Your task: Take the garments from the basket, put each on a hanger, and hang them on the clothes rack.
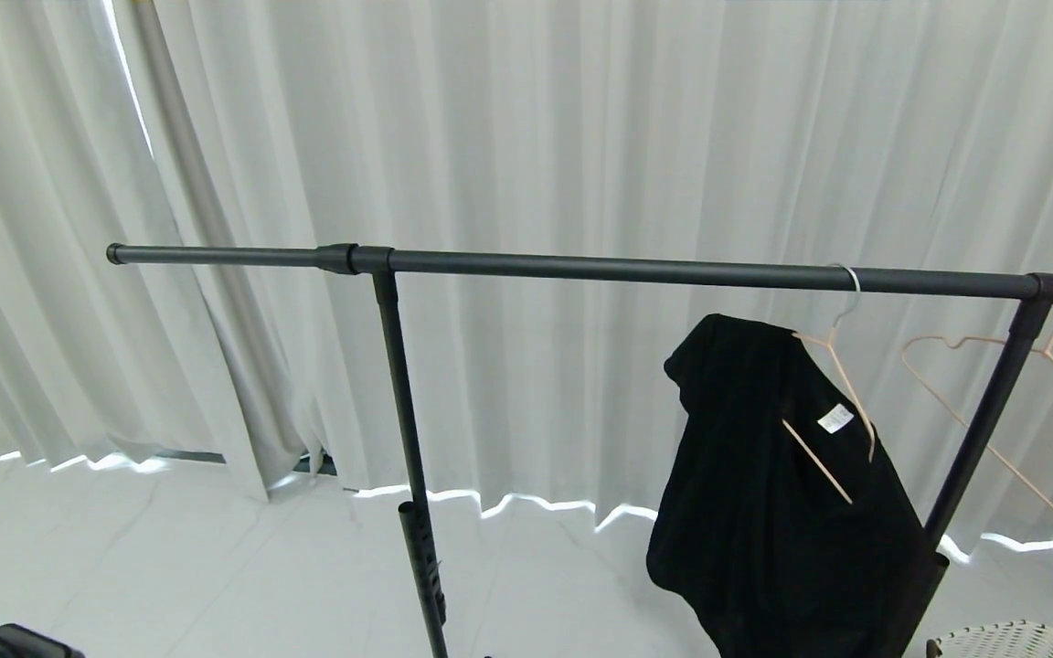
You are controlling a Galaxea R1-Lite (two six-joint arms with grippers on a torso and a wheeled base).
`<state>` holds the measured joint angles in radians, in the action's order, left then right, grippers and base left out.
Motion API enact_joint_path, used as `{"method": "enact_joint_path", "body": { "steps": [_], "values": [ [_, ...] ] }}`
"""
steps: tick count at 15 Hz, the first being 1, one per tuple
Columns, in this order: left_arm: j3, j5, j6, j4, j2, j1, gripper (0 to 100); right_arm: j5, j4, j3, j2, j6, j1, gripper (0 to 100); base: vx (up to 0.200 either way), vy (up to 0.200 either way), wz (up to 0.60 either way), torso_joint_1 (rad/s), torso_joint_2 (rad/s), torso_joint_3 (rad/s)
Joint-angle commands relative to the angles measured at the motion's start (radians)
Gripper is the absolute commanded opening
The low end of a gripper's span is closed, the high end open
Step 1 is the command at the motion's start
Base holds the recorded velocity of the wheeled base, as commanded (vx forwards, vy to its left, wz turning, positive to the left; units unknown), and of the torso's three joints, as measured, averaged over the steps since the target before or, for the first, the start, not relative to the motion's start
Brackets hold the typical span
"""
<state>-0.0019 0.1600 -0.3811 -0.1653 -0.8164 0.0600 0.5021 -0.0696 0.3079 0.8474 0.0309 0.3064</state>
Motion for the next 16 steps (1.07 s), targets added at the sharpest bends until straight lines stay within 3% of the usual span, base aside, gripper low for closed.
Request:
{"method": "enact_joint_path", "body": {
  "steps": [1,4,7,12,16],
  "values": [
    [-0.001,0.001,0.002,0.099,0.174,-0.020,100,0.004,0.025,-0.019,-0.064,-0.002,-0.012,100,-0.200,0.000,0.00,-0.002,0.00,0.002],
    [0.000,0.001,0.059,0.099,0.183,-0.040,100,0.022,0.131,-0.067,-0.131,-0.016,-0.052,100,-0.200,0.000,0.00,0.004,0.00,0.005],
    [0.000,0.003,0.088,0.099,0.198,-0.040,100,0.076,0.221,-0.224,-0.354,-0.052,-0.062,100,-0.200,0.000,0.00,0.002,0.00,0.001],
    [0.000,0.004,0.091,0.101,0.187,-0.017,100,0.075,0.241,-0.207,-0.487,-0.046,-0.093,100,-0.200,0.000,0.00,0.002,0.00,0.004],
    [0.000,0.033,0.088,0.101,0.206,0.023,100,0.073,0.241,-0.207,-0.533,-0.048,-0.138,100,0.000,0.000,0.00,0.000,0.00,0.000]
  ]
}}
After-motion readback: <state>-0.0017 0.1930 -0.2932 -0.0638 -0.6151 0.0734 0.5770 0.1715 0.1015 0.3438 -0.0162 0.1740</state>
